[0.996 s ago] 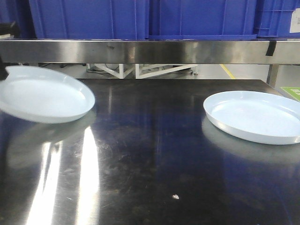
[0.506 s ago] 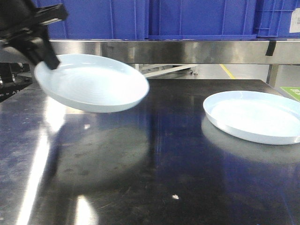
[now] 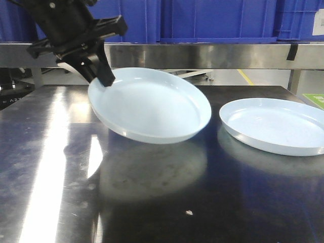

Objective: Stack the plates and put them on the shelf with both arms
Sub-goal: 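Lift the plate with the left gripper and set it at table center, then release the plate and raise the left gripper away, then lower the right gripper onto the rim of the other plate and grasp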

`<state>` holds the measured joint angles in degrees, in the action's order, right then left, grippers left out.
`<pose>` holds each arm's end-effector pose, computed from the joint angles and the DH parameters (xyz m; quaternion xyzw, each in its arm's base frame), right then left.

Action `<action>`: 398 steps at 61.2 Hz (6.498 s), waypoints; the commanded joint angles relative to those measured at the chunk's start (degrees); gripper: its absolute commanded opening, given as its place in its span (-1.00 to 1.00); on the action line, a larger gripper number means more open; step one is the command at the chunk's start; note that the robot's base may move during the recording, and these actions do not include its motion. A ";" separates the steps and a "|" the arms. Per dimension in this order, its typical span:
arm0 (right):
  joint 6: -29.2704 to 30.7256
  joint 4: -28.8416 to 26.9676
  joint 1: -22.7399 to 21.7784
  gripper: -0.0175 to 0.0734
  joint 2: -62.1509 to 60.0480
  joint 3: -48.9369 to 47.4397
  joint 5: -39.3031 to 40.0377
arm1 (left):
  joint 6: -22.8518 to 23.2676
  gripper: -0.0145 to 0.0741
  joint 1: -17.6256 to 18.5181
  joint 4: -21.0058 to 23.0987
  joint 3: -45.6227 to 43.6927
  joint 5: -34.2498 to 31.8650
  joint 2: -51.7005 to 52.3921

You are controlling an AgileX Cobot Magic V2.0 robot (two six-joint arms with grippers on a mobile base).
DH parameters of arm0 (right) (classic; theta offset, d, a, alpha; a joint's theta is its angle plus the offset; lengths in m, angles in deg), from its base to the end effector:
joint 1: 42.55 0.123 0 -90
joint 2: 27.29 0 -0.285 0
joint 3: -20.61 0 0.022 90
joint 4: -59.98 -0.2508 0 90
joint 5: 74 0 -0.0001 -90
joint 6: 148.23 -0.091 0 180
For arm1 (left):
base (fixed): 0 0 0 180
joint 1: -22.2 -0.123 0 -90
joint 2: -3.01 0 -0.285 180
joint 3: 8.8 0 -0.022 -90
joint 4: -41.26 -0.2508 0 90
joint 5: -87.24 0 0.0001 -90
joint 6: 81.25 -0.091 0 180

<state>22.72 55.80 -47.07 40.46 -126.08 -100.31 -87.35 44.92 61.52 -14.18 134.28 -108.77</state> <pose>0.2143 -0.0140 0.3051 0.1278 0.8869 0.0465 0.4415 0.3548 -0.1736 0.2605 0.1541 0.9496 -0.1839 0.2017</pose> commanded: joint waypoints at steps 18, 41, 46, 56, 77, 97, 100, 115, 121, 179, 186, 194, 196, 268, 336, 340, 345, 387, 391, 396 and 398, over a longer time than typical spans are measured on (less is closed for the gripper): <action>0.40 0.37 -0.01 0.48 -0.73 -2.01 4.34 | 0.01 -0.31 0.50 -0.29 -1.79 -3.10 1.34; 0.40 0.37 -0.01 0.48 -0.73 -2.01 4.34 | 0.22 0.35 0.50 -0.94 -1.91 -2.46 1.34; 0.40 0.37 -0.01 0.48 -0.73 -2.01 4.34 | 0.22 0.35 0.50 -0.94 -2.02 -2.06 1.34; 0.40 0.37 -0.01 0.48 -0.73 -2.01 4.34 | 0.22 0.19 0.39 -0.94 -3.37 0.17 2.69; 0.40 -0.13 -0.01 0.48 -0.73 -2.01 4.40 | 0.54 -0.47 -2.57 -1.17 -4.11 -8.91 16.90; 0.40 -0.50 -0.01 0.48 -0.73 -2.01 4.84 | 0.57 -0.47 -16.89 -1.17 -1.59 -10.78 30.44; 0.40 -0.50 -0.01 0.48 -0.73 -2.01 4.84 | 0.57 -0.47 -19.48 -1.17 -0.35 -10.95 32.54; 0.40 -0.50 -0.01 0.48 -0.73 -2.01 5.17 | 0.57 -0.47 -23.55 -1.17 11.32 -15.32 41.12; 0.40 -0.50 -0.01 0.48 -0.73 -2.01 5.17 | 0.57 -0.47 -22.29 -1.29 17.07 -17.66 44.13; 0.40 -0.50 -0.01 0.48 -0.73 -2.01 5.17 | 0.07 -0.47 -17.10 -1.53 54.83 -34.10 64.12; 0.40 -0.50 -0.01 0.48 -0.73 -2.01 5.17 | 0.07 -0.47 -17.10 -1.53 54.83 -34.10 64.12; 0.40 -0.50 -0.01 0.24 -0.73 -2.01 5.17 | 0.07 -0.47 -17.10 -1.53 54.83 -34.10 64.12; 0.40 -0.50 -0.01 0.12 -0.73 -2.01 5.17 | 0.07 -0.47 -17.10 -1.53 54.83 -34.10 64.12; 0.40 -3.49 -0.01 0.48 1.34 -2.61 4.22 | 0.07 -0.48 -17.10 -1.53 54.83 -34.10 64.12; 0.40 -3.44 0.57 0.48 31.02 -13.14 3.25 | 0.07 -0.48 -17.10 -1.53 54.83 -34.10 64.12; 0.40 -3.44 1.27 0.48 31.21 -13.14 3.34 | 0.07 -0.48 -17.10 -1.53 54.83 -34.10 64.12; 0.40 -3.44 2.21 0.48 31.33 -13.14 3.58 | 0.07 -0.48 -17.10 -1.53 54.83 -34.10 64.12; 0.40 -3.44 3.36 0.47 33.29 -13.14 3.11 | 0.07 -0.48 -17.10 -1.53 54.83 -34.10 64.12; 0.40 -3.44 3.36 0.40 33.51 -13.14 3.04 | 0.07 -0.48 -17.10 -1.53 54.83 -34.10 64.12; 0.40 -3.44 3.36 0.21 33.51 -13.14 3.13 | 0.07 -0.48 -17.10 -1.53 54.83 -34.10 64.12; 0.40 -3.44 3.36 0.07 33.43 -13.14 3.25 | 0.07 -0.48 -17.10 -1.53 54.83 -34.10 64.12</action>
<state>22.82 52.66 -43.78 75.60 -137.69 -98.88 -87.36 27.38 59.14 42.25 104.76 -44.96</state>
